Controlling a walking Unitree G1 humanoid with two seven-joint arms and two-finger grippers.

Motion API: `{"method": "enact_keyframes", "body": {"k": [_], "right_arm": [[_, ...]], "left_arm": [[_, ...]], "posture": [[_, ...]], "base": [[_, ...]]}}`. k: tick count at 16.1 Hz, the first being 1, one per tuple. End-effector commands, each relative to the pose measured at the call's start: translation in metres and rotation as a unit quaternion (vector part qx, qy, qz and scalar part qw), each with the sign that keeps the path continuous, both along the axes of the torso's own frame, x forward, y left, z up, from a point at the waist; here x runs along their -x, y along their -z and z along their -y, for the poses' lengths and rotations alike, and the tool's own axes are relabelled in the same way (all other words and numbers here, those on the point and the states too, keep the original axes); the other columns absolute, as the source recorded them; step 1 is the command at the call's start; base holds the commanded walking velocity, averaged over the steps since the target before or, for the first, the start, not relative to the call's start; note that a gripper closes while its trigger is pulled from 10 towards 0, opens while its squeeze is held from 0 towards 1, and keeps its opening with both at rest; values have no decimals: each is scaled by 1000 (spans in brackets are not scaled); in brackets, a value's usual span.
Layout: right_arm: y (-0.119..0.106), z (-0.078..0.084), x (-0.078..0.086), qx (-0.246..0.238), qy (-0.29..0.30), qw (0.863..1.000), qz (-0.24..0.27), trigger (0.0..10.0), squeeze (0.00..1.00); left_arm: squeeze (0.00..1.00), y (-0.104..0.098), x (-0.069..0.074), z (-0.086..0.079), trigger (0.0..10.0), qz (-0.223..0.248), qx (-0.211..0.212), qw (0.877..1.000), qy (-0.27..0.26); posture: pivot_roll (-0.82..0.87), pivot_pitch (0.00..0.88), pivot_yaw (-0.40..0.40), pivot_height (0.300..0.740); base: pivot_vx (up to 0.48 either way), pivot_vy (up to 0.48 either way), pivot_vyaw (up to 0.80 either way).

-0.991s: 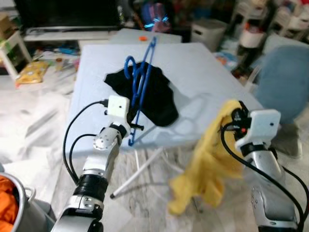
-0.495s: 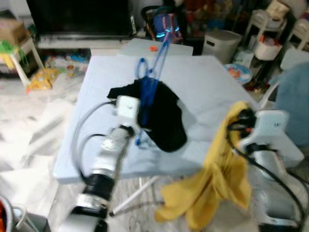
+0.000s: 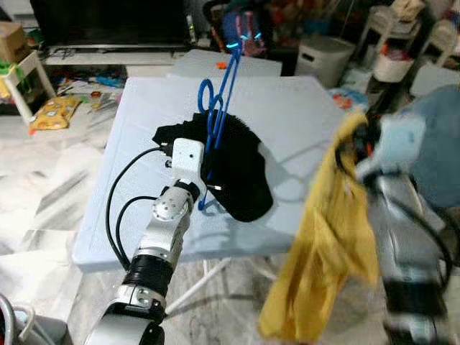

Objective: Hang hanger

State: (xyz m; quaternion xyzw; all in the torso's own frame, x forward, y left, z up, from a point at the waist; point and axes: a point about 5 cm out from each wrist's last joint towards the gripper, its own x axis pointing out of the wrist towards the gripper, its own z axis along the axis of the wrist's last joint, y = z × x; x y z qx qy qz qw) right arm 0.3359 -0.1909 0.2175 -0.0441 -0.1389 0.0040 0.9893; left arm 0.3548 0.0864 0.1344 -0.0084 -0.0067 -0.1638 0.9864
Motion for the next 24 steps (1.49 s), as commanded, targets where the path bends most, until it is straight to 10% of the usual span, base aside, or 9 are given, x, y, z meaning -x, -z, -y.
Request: {"method": "enact_keyframes", "body": {"k": [1,4,9,12,16,21,24], "right_arm": [[-12,-9,-8,1,-22,1000,16,10000,0],[-78,-39,-34,-76,-70,989,106,10000,0],[-161,-81,-10,-141,-160,942,258,10000,0],[-113,-81,-21,-141,-160,959,188,10000,0],[22,-70,-21,-78,-97,989,-74,10000,0],[62,-44,-10,-87,-28,983,-159,10000,0],[87,-58,-1,-25,-82,967,-239,10000,0]], "left_arm": [[0,5,2,3,10000,-10,-5,1000,0],[0,6,3,3,10000,-9,-4,1000,-6],[0,6,5,-4,10000,-1,-4,1000,-28],[0,6,5,-4,10000,-1,-6,999,-33],[0,6,5,-1,10000,0,-6,1000,-29],[0,6,5,3,10000,-2,-6,1000,-19],[0,6,4,5,10000,-2,-5,1000,-17]], "posture": [[22,0,-78,740],[51,0,-102,740],[65,0,-126,740],[57,0,-125,740],[49,0,-118,740],[39,0,-104,740],[43,0,-110,740]], "base": [[0,0,0],[0,0,0],[0,0,0],[0,0,0],[0,0,0],[0,0,0],[0,0,0]]}}
